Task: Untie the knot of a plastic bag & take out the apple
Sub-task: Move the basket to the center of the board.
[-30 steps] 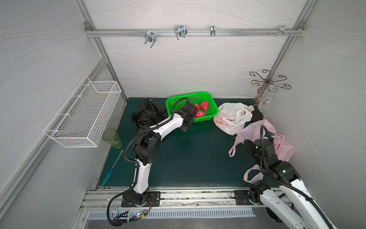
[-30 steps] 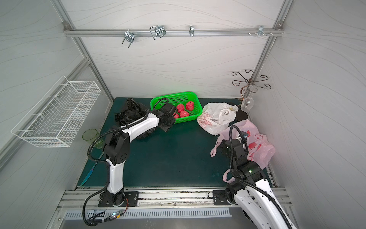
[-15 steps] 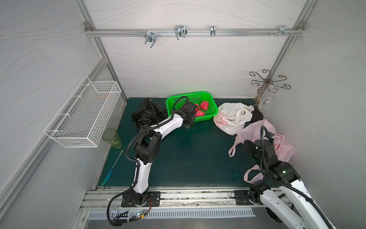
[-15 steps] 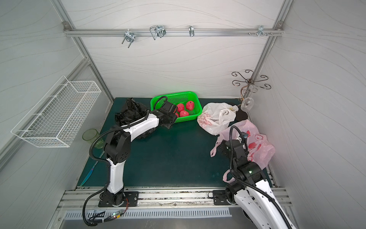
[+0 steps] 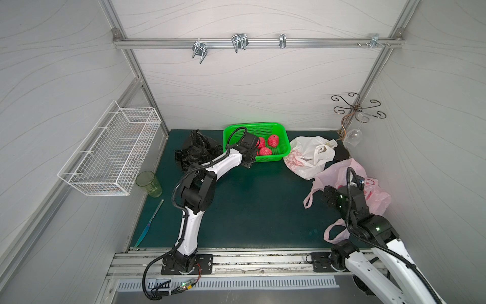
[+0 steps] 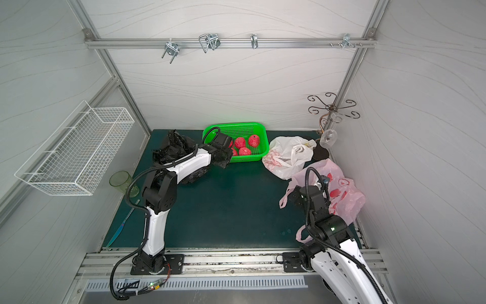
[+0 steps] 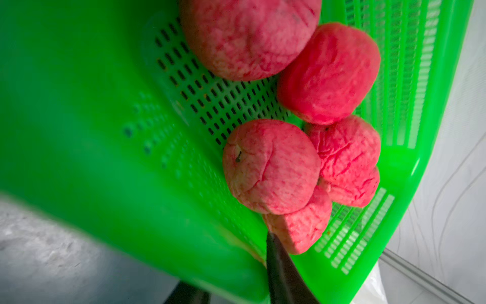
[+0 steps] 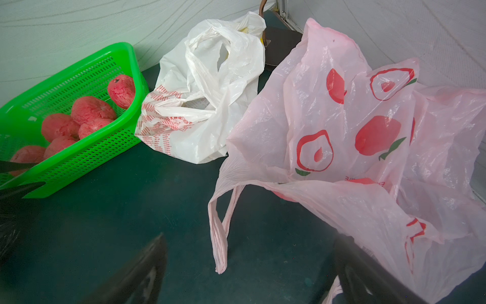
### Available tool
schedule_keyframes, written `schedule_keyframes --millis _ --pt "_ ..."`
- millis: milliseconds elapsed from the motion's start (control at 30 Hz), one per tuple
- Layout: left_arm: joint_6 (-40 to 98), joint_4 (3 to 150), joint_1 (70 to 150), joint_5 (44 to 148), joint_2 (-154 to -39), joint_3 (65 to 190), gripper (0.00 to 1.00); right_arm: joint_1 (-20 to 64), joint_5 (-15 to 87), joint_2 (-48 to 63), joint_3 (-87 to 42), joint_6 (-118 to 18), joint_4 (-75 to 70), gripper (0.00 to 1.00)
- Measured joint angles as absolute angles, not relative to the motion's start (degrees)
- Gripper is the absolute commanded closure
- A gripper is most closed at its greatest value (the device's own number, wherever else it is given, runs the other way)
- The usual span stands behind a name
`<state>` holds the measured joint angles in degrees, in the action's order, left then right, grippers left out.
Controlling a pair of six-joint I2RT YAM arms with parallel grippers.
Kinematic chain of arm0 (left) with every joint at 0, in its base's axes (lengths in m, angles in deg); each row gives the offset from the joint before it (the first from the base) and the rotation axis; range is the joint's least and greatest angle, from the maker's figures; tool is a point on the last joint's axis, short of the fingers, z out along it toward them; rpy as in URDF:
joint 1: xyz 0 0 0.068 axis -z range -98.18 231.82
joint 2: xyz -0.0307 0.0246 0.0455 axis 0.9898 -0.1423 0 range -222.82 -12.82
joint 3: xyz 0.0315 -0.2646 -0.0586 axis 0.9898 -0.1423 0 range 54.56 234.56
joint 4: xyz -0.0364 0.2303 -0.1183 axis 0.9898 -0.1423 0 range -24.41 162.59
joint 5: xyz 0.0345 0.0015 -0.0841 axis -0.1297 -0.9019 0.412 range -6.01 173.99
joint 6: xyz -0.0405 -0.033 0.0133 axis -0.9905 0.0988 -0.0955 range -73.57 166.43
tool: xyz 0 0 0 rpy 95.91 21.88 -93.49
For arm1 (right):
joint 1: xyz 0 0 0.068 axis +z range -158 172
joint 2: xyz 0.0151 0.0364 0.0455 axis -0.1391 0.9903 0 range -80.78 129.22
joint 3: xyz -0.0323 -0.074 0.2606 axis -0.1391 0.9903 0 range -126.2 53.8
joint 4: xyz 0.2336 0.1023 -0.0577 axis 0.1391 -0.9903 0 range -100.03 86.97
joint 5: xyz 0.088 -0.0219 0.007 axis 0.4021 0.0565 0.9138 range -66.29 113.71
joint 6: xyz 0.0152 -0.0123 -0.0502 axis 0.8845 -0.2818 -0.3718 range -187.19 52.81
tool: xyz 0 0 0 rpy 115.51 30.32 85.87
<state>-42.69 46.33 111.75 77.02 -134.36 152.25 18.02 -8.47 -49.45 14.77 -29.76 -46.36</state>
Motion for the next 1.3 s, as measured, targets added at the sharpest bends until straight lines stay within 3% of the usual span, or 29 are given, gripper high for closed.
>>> schedule_keyframes --millis 267,400,1000,1300 --pt "-42.16 47.95 110.96 79.25 -130.55 146.30 0.87 18.02 -8.21 -49.08 14.81 -29.74 -46.34 0.01" --pt "-42.19 47.95 111.31 81.00 -127.65 142.39 0.95 18.02 -7.88 -49.05 14.90 -29.69 -46.31 0.01" --pt "-52.72 46.00 119.03 80.76 -108.61 119.99 0.93 18.02 -0.93 -40.20 21.09 -30.59 -38.10 0.01" --pt "-57.66 45.19 125.02 78.31 -100.02 111.36 0.89 17.74 4.97 -25.06 17.11 -33.01 -32.89 0.01"
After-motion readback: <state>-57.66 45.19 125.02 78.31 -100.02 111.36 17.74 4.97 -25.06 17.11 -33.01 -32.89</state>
